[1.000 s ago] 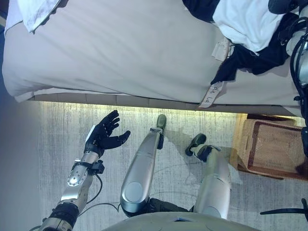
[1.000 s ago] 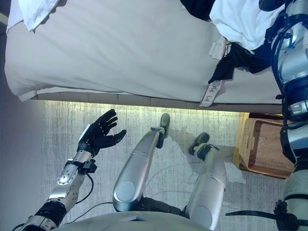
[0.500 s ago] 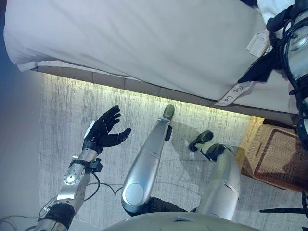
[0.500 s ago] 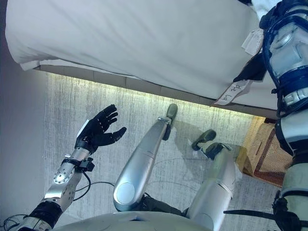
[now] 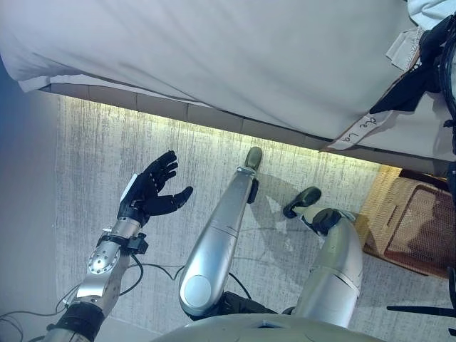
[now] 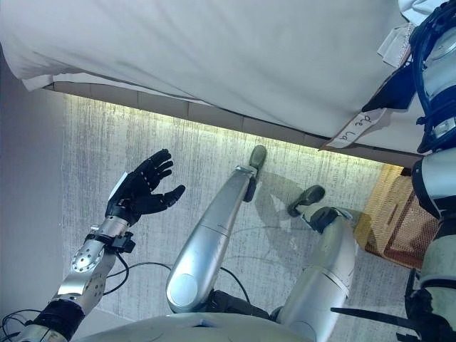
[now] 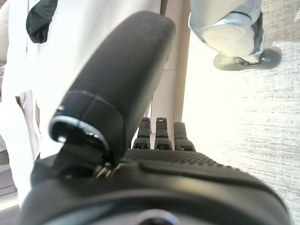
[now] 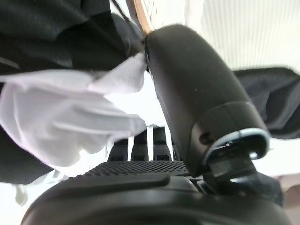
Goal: Pick up the clothes from the bed and place them into the basket
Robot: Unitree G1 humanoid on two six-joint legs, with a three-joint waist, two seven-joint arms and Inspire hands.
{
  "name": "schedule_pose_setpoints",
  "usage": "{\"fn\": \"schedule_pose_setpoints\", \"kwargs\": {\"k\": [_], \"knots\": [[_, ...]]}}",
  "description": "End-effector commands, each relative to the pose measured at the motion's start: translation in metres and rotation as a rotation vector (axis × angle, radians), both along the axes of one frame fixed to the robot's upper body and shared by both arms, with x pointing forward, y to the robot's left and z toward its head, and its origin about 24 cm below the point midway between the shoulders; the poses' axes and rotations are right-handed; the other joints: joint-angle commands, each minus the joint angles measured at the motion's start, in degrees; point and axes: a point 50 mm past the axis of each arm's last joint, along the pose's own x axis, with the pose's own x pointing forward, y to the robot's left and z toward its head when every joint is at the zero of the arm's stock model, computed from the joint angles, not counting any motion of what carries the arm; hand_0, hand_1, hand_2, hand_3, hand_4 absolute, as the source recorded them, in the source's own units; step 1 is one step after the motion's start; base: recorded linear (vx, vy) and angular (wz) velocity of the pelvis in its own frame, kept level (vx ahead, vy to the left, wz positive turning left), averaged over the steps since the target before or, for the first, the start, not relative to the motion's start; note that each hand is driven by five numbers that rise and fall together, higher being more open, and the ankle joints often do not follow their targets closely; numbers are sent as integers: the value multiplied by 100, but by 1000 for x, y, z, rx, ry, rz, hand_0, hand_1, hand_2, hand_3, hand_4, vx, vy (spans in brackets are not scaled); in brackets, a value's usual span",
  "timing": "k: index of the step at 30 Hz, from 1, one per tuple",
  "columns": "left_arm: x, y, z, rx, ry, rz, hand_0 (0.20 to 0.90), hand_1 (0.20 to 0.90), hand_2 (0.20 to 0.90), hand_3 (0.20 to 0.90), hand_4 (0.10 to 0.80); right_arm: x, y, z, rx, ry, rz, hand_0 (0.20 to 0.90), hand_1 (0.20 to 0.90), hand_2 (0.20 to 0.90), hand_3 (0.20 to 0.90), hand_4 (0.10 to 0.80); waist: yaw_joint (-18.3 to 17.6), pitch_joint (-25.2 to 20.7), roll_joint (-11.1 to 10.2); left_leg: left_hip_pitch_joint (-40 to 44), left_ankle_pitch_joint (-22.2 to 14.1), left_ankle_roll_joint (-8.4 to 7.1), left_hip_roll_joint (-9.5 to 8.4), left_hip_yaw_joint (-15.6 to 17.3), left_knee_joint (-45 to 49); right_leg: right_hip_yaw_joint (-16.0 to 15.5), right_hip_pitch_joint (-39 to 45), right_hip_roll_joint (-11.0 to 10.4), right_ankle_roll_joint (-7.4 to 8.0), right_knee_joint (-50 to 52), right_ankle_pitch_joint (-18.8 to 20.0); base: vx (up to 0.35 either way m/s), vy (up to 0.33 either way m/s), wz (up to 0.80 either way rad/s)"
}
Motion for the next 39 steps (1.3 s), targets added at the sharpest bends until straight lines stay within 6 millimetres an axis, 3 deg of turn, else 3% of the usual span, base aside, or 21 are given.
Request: {"fn": "schedule_pose_setpoints", "kwargs": {"k": [1,8,19,28,32,39], "knots": [[-14,15,14,-19,-83,51,900,900,900,900,800,-35,-32,33,-76,-102,-108,300,300,300,200,100,13,-268,113,378,-505,104,43,43,-174,-179,264,468,12,143,-44,6,4,-7],[-17,21,9,-11,-58,57,900,900,900,900,800,-34,-34,27,-79,-87,-76,300,300,300,200,100,-57,-268,-11,1131,-564,46,125,136,-440,-212,1021,483,54,-162,-34,22,26,-9],[-14,24,-6,22,40,72,900,900,900,900,800,-42,-48,23,37,-113,-18,300,300,300,200,100,-165,-311,-264,2884,-607,-81,284,348,-1126,-255,2903,357,204,-1183,126,72,65,-12],[-16,21,-19,38,115,77,900,900,900,900,800,-51,-63,13,189,-125,60,300,300,300,200,100,-306,-999,-578,4075,-532,-159,428,458,-2159,-222,4192,521,423,-2742,497,107,50,-13],[-19,22,-28,49,157,94,900,900,900,900,800,-57,-71,9,252,-128,98,300,300,300,200,100,-413,-1422,-719,4614,-224,-173,456,579,-2884,-263,4725,685,534,-3601,831,59,54,-10],[-23,21,-38,63,192,115,900,900,900,900,800,-62,-76,7,295,-125,135,300,300,300,200,100,-551,-1915,-902,5166,-135,-193,488,660,-3425,-210,5173,787,702,-4166,1018,69,18,-2]]}}
